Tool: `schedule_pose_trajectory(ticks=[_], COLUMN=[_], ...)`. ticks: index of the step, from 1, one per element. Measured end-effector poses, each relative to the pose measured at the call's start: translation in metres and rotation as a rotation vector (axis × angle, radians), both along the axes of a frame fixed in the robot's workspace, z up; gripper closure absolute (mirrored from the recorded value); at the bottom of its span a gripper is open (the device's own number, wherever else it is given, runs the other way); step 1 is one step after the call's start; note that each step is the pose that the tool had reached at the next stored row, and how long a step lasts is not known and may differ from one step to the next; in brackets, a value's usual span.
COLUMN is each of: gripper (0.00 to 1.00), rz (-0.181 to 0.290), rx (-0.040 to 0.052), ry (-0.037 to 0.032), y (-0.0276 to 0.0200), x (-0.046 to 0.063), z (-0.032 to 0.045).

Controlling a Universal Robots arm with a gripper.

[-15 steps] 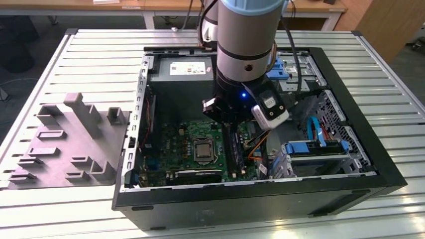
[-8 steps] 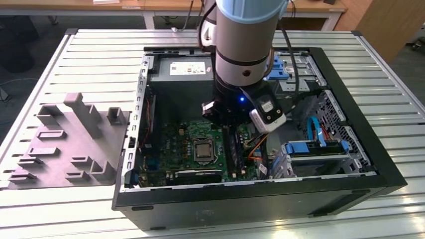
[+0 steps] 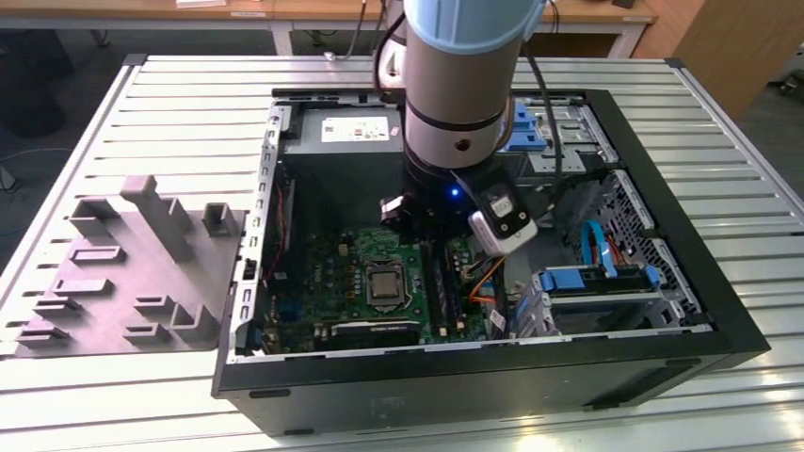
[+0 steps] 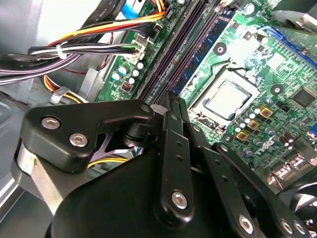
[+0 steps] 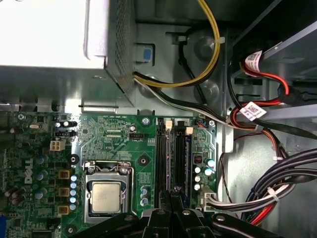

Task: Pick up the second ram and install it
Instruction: 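Insert the second ram into the second slot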

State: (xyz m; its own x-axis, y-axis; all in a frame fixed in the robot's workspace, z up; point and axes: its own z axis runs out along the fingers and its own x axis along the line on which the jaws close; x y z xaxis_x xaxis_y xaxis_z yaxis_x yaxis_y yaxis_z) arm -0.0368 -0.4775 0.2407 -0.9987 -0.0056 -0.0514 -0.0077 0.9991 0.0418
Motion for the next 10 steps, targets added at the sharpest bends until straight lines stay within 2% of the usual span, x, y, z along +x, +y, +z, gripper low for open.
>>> schedule_pose_trajectory(ticks=[10], gripper=[0.88], rz=[-0.005], rx=[0.0000], ry=[0.0000], y=[0.0000], x=[-0.0004], z=[-0.0107])
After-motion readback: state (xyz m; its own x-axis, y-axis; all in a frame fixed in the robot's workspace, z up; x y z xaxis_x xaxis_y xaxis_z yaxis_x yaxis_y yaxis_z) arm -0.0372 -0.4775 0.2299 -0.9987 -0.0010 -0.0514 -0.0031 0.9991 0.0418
